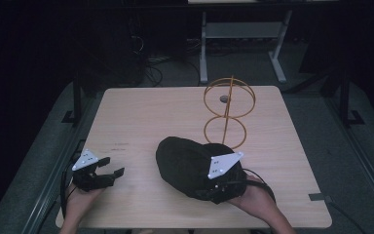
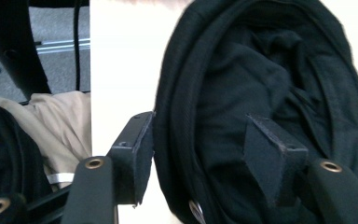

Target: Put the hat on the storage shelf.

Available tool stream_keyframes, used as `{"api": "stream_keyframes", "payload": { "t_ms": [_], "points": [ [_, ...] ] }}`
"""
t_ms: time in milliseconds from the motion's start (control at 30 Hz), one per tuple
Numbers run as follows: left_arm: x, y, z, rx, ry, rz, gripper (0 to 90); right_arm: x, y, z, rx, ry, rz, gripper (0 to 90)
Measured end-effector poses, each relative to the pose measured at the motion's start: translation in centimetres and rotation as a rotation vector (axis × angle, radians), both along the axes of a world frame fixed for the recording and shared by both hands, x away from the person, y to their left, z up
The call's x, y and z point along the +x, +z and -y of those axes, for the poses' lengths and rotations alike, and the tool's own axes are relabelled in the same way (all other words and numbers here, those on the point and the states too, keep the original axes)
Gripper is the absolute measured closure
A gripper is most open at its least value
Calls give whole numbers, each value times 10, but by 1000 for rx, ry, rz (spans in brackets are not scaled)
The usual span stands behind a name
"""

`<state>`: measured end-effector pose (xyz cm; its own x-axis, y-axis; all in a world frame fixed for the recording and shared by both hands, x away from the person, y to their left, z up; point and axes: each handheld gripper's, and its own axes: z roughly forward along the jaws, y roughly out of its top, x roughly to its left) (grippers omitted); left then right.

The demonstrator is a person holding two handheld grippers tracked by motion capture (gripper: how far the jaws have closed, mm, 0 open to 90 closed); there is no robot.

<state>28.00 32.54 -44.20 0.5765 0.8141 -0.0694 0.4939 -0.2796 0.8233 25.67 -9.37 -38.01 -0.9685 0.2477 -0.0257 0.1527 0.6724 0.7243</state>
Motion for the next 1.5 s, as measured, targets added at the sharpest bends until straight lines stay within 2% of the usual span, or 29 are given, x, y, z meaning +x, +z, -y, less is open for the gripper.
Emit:
{"api": "stream_keyframes", "payload": {
  "t_ms": [100,300,333,400,533,567,633,667,700,767,800,833,867,900,933,1000,1033,1100,1133,1267,1333,1500],
  "points": [
    [1,-1,0,1,-4,-6,253,1,-1,-17,-33,26,-12,479],
    [1,-1,0,-5,-5,-7,252,7,-6,-34,-75,50,-14,518],
    [1,-1,0,-4,-11,-10,252,8,-7,-41,-87,63,-10,595],
    [1,-1,1,-10,-13,-12,253,5,-9,-46,-104,84,23,652],
    [1,0,2,-7,-27,-12,253,5,-12,-52,-122,94,20,693],
    [2,0,4,-21,-31,-17,253,5,-11,-52,-120,91,23,708],
    [2,1,4,-52,-41,-29,253,6,-7,-50,-107,83,14,713],
    [3,2,5,-82,-45,-34,253,6,-5,-47,-97,80,18,714],
    [3,2,5,-82,-45,-34,253,7,-2,-45,-82,71,15,716],
    [2,5,7,-137,-63,-30,253,8,2,-42,-67,64,12,717],
    [-1,8,10,-142,-72,-14,253,10,10,-38,-36,55,8,720],
    [-1,8,10,-142,-72,-14,253,10,10,-38,-36,55,8,720],
    [-3,11,15,-152,-92,0,253,10,18,-35,-14,43,1,720],
    [-3,11,15,-152,-92,0,253,10,18,-35,-14,43,1,720],
    [-5,15,22,-146,-117,22,252,12,26,-32,-6,45,13,719],
    [-8,19,31,-147,-148,50,243,12,32,-31,5,42,8,719],
    [-8,19,31,-147,-148,50,240,12,32,-31,5,42,8,719],
    [-13,27,43,-157,-206,84,237,11,42,-28,38,42,19,720],
    [-13,27,43,-157,-206,84,235,11,42,-28,38,42,19,720],
    [-19,37,58,-171,-278,135,233,12,54,-26,74,48,37,723],
    [-20,41,64,-187,-298,143,233,12,63,-27,89,45,39,724],
    [-17,47,77,-182,-339,166,217,13,74,-28,97,53,47,724]
  ]
}}
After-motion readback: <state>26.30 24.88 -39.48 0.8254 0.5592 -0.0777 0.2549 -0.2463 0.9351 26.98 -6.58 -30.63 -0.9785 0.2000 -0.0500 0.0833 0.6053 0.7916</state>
